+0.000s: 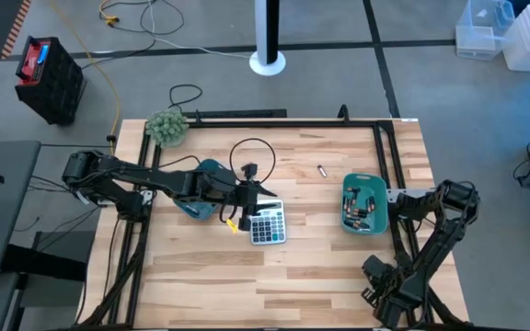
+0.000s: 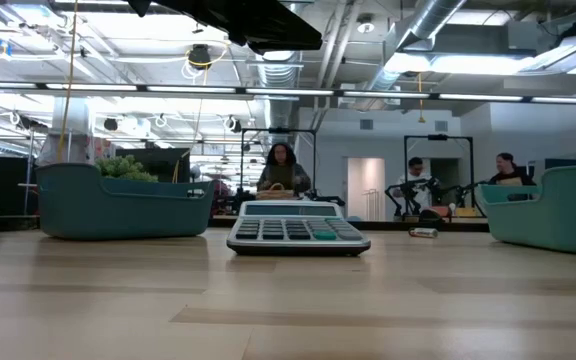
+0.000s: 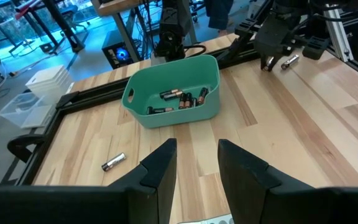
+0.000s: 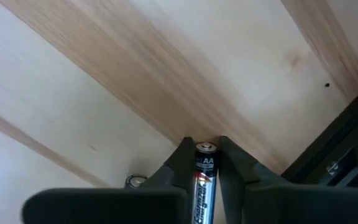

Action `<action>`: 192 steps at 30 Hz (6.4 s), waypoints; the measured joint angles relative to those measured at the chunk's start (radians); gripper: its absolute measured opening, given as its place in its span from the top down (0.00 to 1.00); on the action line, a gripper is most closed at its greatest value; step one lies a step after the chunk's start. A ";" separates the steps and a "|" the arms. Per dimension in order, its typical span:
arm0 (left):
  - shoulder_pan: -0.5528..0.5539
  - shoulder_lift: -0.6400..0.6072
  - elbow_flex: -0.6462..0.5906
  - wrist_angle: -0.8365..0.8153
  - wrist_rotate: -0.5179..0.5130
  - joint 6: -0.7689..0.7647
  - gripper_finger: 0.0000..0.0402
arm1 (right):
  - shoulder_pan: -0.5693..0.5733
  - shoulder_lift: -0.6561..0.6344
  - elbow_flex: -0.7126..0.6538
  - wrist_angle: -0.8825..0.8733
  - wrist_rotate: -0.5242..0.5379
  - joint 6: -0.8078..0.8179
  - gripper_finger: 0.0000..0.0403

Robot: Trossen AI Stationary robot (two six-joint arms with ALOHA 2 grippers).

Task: Sort batteries
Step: Put the silver/black battery into the blue bin

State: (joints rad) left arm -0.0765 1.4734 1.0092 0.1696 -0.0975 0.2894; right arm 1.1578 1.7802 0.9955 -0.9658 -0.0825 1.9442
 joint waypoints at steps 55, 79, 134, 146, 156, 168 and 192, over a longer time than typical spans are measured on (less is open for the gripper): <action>0.000 -0.024 0.000 -0.010 0.001 -0.026 0.72 | -0.270 0.000 0.189 -0.226 0.500 -0.438 0.95; -0.014 -0.685 -0.384 0.001 -0.177 -0.156 0.72 | -0.897 0.008 0.260 0.961 0.607 -1.981 0.95; -0.014 -0.956 -0.559 -0.039 -0.229 -0.050 0.72 | -1.132 -0.217 -0.164 1.473 0.328 -1.855 0.78; -0.013 -0.803 -0.559 0.109 -0.250 -0.076 0.72 | -0.580 -0.491 -0.188 0.687 0.320 -1.188 0.60; 0.010 -0.636 -0.558 0.369 -0.288 -0.041 0.72 | -0.137 -0.402 -0.182 0.522 0.344 -0.386 0.57; 0.092 -0.508 -0.516 0.498 -0.285 -0.062 0.72 | 0.112 -0.287 0.003 0.079 0.329 0.105 0.55; 0.183 -0.308 -0.431 0.485 -0.221 -0.041 0.72 | 0.070 -0.085 0.050 0.020 0.140 0.057 0.42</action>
State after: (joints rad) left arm 0.1070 1.1652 0.5777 0.6544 -0.3183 0.2489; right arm 1.2276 1.6952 1.0452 -0.9454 0.0571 2.0013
